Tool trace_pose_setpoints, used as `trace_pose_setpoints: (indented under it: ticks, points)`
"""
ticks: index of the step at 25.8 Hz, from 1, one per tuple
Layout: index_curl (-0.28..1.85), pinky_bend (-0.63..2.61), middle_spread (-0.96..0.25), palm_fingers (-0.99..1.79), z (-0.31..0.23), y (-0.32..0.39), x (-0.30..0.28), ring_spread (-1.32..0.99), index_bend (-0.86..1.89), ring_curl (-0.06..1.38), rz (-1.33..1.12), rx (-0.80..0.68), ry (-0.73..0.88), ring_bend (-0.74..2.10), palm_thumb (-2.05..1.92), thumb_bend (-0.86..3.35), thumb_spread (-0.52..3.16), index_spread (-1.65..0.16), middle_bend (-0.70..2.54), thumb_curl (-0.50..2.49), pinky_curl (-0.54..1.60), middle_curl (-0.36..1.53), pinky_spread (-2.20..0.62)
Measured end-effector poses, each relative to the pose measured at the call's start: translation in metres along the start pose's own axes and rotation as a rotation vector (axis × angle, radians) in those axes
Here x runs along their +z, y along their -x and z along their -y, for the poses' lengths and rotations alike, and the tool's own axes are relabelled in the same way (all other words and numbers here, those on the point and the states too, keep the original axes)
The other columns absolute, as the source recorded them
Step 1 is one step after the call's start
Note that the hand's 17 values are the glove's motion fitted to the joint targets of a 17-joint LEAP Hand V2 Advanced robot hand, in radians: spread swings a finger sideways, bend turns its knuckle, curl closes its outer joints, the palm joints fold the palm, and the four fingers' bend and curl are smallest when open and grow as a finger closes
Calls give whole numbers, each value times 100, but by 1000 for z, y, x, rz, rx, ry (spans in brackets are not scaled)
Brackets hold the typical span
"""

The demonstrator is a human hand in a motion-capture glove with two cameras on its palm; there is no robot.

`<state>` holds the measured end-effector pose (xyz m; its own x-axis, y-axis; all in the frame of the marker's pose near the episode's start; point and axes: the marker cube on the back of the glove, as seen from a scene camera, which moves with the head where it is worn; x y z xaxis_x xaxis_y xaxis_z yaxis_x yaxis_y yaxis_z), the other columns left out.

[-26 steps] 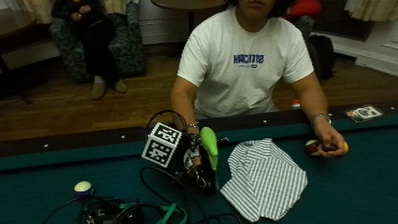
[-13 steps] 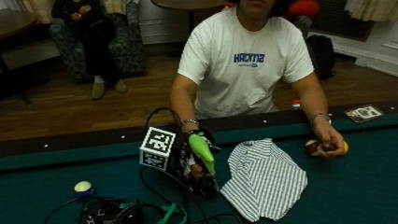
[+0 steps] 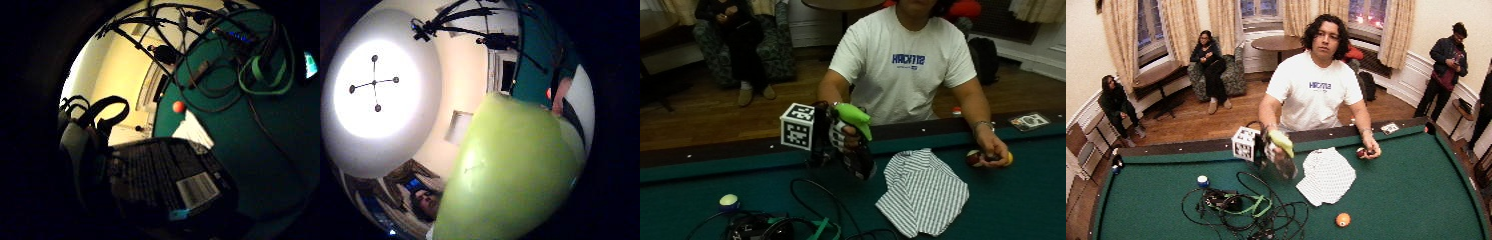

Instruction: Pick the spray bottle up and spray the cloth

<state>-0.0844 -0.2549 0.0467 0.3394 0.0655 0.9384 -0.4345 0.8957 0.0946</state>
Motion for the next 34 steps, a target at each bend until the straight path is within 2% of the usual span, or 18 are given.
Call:
trace_pose_setpoints:
  ticks: [10, 17, 22, 34]
  points:
    - [48, 39, -17, 141, -20, 125, -41, -20, 47, 45, -52, -112, 102, 68, 89, 1, 45, -24, 68, 60, 35, 54, -29]
    - [51, 39, -18, 141, -23, 175, -36, -21, 50, 47, -242, -125, 192, 69, 90, -2, 37, -24, 70, 65, 37, 55, -31]
    - [53, 39, -18, 142, -23, 180, -3, -21, 52, 48, -461, -12, 288, 72, 90, -2, 32, -23, 71, 68, 37, 56, -31]
    - [56, 40, -18, 140, -21, 132, 81, -21, 53, 49, -867, 174, 538, 74, 90, -3, 25, -23, 73, 73, 39, 57, -32]
